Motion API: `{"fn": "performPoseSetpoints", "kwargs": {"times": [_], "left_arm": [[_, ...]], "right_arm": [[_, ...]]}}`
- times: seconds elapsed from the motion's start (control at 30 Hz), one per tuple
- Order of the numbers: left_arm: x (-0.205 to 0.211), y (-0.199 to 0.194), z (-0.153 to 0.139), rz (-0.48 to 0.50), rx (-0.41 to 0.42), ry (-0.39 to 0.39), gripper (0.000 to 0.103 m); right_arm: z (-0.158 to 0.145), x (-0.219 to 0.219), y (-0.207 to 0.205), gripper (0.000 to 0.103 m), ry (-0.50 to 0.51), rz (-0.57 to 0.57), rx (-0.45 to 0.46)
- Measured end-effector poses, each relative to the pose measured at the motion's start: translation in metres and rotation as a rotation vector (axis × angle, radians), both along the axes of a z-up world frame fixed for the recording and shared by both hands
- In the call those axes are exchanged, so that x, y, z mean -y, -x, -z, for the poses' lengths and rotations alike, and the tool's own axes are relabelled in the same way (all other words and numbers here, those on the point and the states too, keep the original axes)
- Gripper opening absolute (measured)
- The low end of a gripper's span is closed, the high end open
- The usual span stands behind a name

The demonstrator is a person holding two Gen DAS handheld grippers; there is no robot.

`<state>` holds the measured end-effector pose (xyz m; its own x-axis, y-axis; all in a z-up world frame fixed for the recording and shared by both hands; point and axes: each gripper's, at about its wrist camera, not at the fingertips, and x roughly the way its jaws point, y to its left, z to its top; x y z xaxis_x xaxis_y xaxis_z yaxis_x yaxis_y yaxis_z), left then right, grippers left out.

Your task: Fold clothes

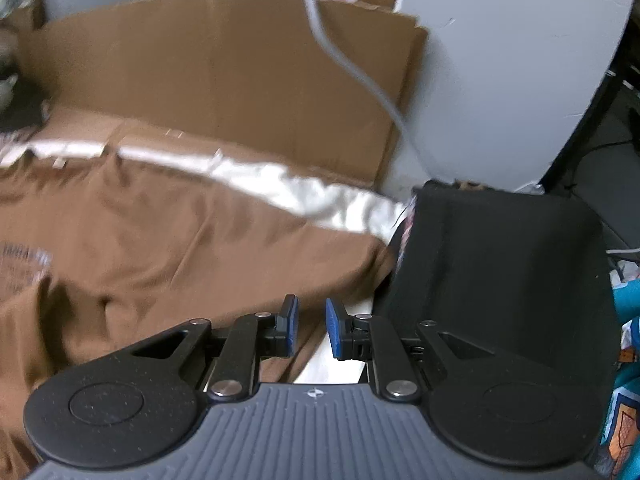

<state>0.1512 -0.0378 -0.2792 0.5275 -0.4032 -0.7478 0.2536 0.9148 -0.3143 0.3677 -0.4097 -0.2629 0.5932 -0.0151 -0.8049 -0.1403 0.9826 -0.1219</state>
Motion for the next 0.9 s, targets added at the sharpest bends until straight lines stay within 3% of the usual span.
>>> {"fn": "performPoseSetpoints", "kwargs": {"times": [0.1, 0.23, 0.43, 0.6, 0.63, 0.7, 0.73, 0.9], "left_arm": [[0.017, -0.002, 0.001, 0.019, -0.005, 0.009, 0.049], [0.034, -0.003, 0.006, 0.037, -0.023, -0.008, 0.051], [0.033, -0.004, 0.006, 0.01, -0.045, -0.062, 0.051], [0.018, -0.011, -0.008, -0.04, -0.068, -0.16, 0.052], [0.014, -0.012, -0.013, -0.049, -0.057, -0.172, 0.052], [0.007, -0.012, -0.018, -0.074, -0.05, -0.186, 0.054], [0.005, -0.012, -0.018, -0.086, -0.055, -0.183, 0.054], [-0.003, -0.01, -0.02, -0.135, -0.063, -0.17, 0.054]], "right_arm": [[0.012, -0.012, 0.012, 0.024, 0.004, -0.034, -0.028], [0.032, -0.03, 0.028, 0.044, 0.004, -0.077, -0.054], [0.063, -0.046, 0.041, 0.044, 0.035, -0.098, -0.092], [0.081, -0.05, 0.04, 0.044, 0.075, -0.093, -0.054], [0.081, -0.05, 0.041, 0.042, 0.081, -0.094, -0.044], [0.078, -0.049, 0.041, 0.022, 0.091, -0.094, -0.034], [0.077, -0.049, 0.041, 0.006, 0.096, -0.094, -0.029], [0.063, -0.031, 0.043, 0.0, 0.116, -0.069, -0.019]]}}
